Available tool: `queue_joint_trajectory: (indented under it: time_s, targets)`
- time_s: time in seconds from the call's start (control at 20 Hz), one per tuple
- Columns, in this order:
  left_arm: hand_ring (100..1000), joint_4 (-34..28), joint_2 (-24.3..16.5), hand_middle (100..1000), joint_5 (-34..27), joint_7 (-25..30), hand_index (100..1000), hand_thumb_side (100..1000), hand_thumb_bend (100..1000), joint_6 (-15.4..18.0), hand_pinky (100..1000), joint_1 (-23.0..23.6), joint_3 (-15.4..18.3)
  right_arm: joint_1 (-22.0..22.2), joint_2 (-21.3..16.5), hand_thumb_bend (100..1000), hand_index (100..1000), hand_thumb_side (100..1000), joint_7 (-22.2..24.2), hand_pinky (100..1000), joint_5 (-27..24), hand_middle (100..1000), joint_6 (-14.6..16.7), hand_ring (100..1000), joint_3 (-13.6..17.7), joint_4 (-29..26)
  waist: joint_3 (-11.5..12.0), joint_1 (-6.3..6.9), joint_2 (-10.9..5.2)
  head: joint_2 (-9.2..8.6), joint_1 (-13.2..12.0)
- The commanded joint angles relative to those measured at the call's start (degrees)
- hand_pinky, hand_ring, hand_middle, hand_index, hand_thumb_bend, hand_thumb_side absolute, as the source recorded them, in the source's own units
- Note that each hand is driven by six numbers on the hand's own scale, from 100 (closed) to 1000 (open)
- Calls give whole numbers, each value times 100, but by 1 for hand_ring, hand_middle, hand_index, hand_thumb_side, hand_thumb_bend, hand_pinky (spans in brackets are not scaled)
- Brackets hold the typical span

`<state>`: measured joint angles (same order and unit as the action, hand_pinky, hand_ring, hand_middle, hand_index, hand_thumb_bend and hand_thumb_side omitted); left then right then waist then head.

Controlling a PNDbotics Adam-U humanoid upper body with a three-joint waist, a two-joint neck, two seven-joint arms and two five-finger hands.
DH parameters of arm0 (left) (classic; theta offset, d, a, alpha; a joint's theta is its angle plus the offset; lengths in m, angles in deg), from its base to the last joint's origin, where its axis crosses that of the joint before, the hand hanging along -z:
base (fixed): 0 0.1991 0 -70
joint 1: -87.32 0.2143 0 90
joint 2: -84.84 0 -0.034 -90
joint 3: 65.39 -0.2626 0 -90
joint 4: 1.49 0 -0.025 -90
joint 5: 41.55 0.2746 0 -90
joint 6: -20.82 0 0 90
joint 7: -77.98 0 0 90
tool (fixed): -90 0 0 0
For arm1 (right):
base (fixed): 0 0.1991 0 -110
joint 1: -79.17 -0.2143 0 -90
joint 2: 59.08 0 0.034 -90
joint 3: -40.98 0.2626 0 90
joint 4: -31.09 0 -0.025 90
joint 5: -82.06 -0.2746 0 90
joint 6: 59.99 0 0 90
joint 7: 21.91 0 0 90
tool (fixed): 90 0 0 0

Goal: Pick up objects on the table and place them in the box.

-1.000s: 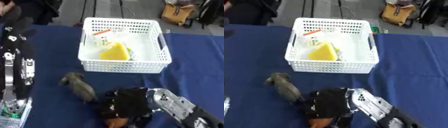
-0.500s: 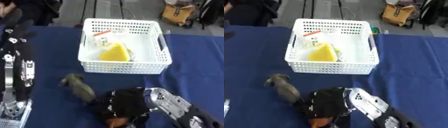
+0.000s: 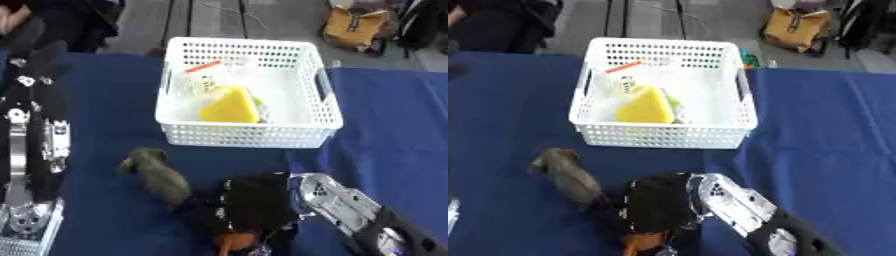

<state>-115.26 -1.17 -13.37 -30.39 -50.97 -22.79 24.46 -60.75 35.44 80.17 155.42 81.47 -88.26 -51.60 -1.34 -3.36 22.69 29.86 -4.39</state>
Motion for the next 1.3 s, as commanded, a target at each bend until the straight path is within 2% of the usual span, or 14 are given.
queue_joint_trajectory:
  time_s: [0.05, 0.35, 0.45, 0.6, 0.85, 0.9, 1.1, 1.2, 1.3]
  targets:
    - [906, -82, -46, 979, 16, -13, 904, 928, 100, -20, 815, -17, 25, -43, -180, 278, 1000, 372, 263, 402, -299, 932, 51, 624, -30, 83, -11, 31, -113, -73, -6]
    - [906, -82, -46, 977, 25, -25, 902, 923, 100, -38, 816, -22, 32, -35, -204, 263, 1000, 345, 850, 296, -1182, 870, 51, 550, -27, 22, -18, 43, -110, -87, -15]
    - [906, -82, -46, 976, 29, -30, 902, 919, 100, -43, 816, -24, 35, -47, -215, 249, 976, 335, 1057, 274, -1577, 798, 51, 502, -3, -47, -21, 48, -111, -87, -15]
    - [906, -82, -44, 975, 32, -43, 900, 916, 100, -52, 817, -27, 39, -51, -234, 244, 888, 318, 1346, 194, -2238, 652, 51, 417, 45, -156, -27, 58, -114, -94, -19]
    - [906, -82, -42, 973, 34, -42, 899, 912, 100, -57, 817, -32, 37, -88, -273, 236, 842, 299, 1858, 165, -3105, 609, 51, 399, 165, -336, -43, 73, -115, -93, -26]
    - [906, -82, -42, 973, 34, -42, 899, 911, 100, -57, 817, -34, 38, -96, -280, 233, 804, 280, 1951, 152, -3224, 594, 51, 392, 191, -363, -46, 77, -115, -93, -26]
    - [906, -82, -39, 969, 37, -40, 898, 911, 100, -61, 817, -31, 41, -125, -301, 213, 726, 261, 2245, 129, -3611, 529, 51, 372, 270, -448, -53, 81, -114, -89, -36]
    - [906, -82, -41, 968, 37, -41, 897, 910, 100, -62, 818, -30, 42, -148, -308, 170, 682, 256, 2357, 121, -3766, 509, 51, 362, 307, -483, -57, 82, -116, -88, -38]
    - [906, -82, -43, 968, 37, -45, 897, 910, 100, -65, 818, -27, 45, -172, -314, 170, 682, 256, 2452, 121, -3896, 509, 51, 362, 341, -506, -63, 82, -119, -89, -40]
